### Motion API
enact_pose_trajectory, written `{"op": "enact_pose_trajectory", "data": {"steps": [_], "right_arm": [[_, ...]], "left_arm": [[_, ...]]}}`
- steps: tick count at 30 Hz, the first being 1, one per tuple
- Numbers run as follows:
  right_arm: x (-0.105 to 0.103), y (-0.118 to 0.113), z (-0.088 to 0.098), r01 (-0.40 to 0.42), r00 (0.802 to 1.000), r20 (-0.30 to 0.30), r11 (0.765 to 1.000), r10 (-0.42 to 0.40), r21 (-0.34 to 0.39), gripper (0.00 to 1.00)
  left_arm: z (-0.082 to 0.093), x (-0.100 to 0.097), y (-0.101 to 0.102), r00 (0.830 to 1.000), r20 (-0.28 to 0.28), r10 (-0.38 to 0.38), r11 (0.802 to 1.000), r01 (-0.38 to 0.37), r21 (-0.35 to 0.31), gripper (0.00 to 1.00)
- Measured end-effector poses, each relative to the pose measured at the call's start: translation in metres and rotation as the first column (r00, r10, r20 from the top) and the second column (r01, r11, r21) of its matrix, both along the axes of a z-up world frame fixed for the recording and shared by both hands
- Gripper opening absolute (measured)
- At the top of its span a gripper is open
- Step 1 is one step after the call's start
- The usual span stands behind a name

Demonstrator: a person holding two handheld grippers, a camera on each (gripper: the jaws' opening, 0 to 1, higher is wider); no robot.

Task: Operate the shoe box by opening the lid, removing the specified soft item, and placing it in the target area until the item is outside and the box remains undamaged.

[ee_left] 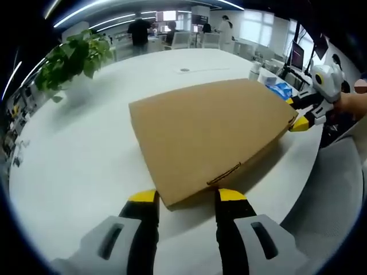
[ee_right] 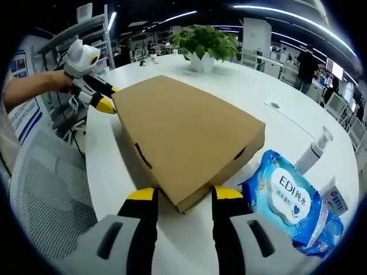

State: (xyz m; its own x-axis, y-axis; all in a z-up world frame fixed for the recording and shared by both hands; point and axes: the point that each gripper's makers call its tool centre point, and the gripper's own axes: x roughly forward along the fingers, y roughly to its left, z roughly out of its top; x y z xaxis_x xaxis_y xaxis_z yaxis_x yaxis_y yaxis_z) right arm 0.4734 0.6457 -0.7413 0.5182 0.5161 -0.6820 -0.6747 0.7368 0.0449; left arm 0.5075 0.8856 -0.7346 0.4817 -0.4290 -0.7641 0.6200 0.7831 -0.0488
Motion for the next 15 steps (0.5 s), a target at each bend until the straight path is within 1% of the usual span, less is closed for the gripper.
{"op": "enact_pose_trajectory", "data": {"steps": [15], "right_arm": [[0.042, -0.013, 0.000, -0.003, 1.000, 0.006, 1.000, 0.003, -0.018, 0.34]], "left_arm": [[0.001, 0.039, -0.012, 1.000, 0.000, 0.002, 1.000, -0.002, -0.011, 0.37]]}}
